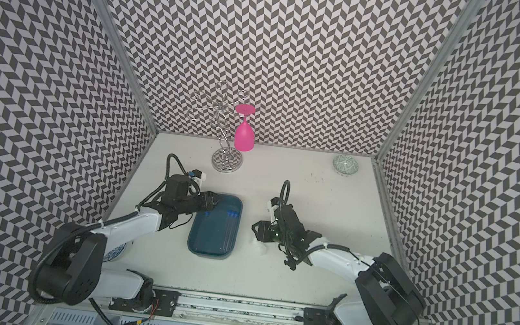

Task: Wipe the exteriors of test tubes
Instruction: Place the test tube in the storage box, then reset both arms

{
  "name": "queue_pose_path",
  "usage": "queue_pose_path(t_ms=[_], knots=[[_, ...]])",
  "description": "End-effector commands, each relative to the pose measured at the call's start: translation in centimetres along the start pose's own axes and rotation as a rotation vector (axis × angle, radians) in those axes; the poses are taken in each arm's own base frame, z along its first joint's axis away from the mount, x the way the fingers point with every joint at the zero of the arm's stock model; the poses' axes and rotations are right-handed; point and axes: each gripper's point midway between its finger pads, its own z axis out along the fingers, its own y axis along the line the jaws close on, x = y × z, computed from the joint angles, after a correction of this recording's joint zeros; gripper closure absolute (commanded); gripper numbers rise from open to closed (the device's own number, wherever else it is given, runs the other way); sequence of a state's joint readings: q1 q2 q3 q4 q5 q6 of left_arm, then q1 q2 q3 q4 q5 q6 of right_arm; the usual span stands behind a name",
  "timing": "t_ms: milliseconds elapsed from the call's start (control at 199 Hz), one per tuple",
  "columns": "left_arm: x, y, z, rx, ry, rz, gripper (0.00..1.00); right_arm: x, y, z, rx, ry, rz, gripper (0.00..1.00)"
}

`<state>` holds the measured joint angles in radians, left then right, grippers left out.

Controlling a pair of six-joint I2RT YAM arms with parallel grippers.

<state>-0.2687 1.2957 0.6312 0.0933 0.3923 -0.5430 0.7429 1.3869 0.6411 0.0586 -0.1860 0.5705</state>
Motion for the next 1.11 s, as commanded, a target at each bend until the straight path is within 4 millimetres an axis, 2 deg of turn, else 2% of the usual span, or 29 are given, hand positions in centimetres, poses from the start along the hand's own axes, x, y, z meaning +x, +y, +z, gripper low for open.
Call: queue_pose_path(t_ms=[0,80,131,211,271,362,447,472,568,663,734,784,809,844,884,914,945,990,1060,1100], knots=[[-3.9,-2.3,-2.8,0.009,-0.146,0.059,0.46,-2.3,-0.2,-1.7,0.074,-0.063,-0.055,0.44],[-5.7,-2.9,-5.0,-0.007,-0.240,0.097,0.42,-3.8,0.2,-3.0,0.092,-0.106,-0.069,0.34],[-7.0,-2.4,-6.4,-0.042,-0.309,0.119,0.39,-5.0,0.4,-4.1,0.110,-0.149,-0.081,0.28],[-9.1,-0.5,-8.8,-0.142,-0.433,0.126,0.35,-7.3,0.5,-6.4,0.142,-0.237,-0.124,0.22],[-10.2,1.3,-10.2,-0.227,-0.514,0.159,0.30,-9.4,-0.2,-8.5,0.192,-0.323,-0.182,0.20],[-10.8,5.2,-11.5,-0.416,-0.620,0.236,0.16,-12.8,-2.8,-12.5,0.324,-0.490,-0.244,0.12],[-10.5,8.5,-12.0,-0.542,-0.668,0.243,0.07,-15.3,-6.4,-16.6,0.474,-0.674,-0.257,0.00],[-10.3,8.9,-11.9,-0.555,-0.661,0.247,0.01,-15.7,-7.6,-17.6,0.507,-0.724,-0.254,0.00],[-10.2,9.8,-11.8,-0.600,-0.697,0.328,0.00,-15.5,-11.9,-19.6,0.596,-0.825,-0.240,0.01],[-9.1,12.4,-12.3,-0.702,-0.774,0.363,0.00,-14.1,-16.3,-19.7,0.658,-0.855,-0.184,0.00],[-8.5,14.1,-10.7,-0.740,-0.721,0.393,0.00,-13.4,-18.8,-19.4,0.686,-0.861,-0.157,0.00],[-9.2,14.5,-9.6,-0.738,-0.695,0.404,0.00,-12.7,-20.2,-18.9,0.710,-0.862,-0.161,0.00],[-9.4,14.5,-9.0,-0.726,-0.676,0.400,0.00,-12.6,-20.7,-18.8,0.717,-0.873,-0.170,0.01],[-10.1,14.1,-9.2,-0.699,-0.732,0.399,0.00,-12.5,-21.3,-18.6,0.721,-0.887,-0.179,0.00],[-9.9,14.5,-8.8,-0.677,-0.740,0.406,0.01,-12.8,-22.0,-18.5,0.723,-0.924,-0.180,0.00],[-9.8,14.8,-8.6,-0.664,-0.748,0.402,0.01,-12.8,-22.7,-17.8,0.736,-0.884,-0.180,0.00],[-9.8,14.3,-8.8,-0.633,-0.771,0.430,0.01,-13.6,-22.9,-17.2,0.737,-0.849,-0.192,0.00],[-8.8,14.1,-7.9,-0.588,-0.714,0.443,0.01,-14.9,-22.5,-17.6,0.711,-0.906,-0.210,0.00],[-8.6,13.0,-8.7,-0.550,-0.797,0.510,0.01,-14.7,-23.0,-16.4,0.709,-0.890,-0.251,0.00],[-8.3,13.6,-7.8,-0.560,-0.724,0.489,0.01,-14.7,-23.1,-16.7,0.701,-0.951,-0.257,0.00]])
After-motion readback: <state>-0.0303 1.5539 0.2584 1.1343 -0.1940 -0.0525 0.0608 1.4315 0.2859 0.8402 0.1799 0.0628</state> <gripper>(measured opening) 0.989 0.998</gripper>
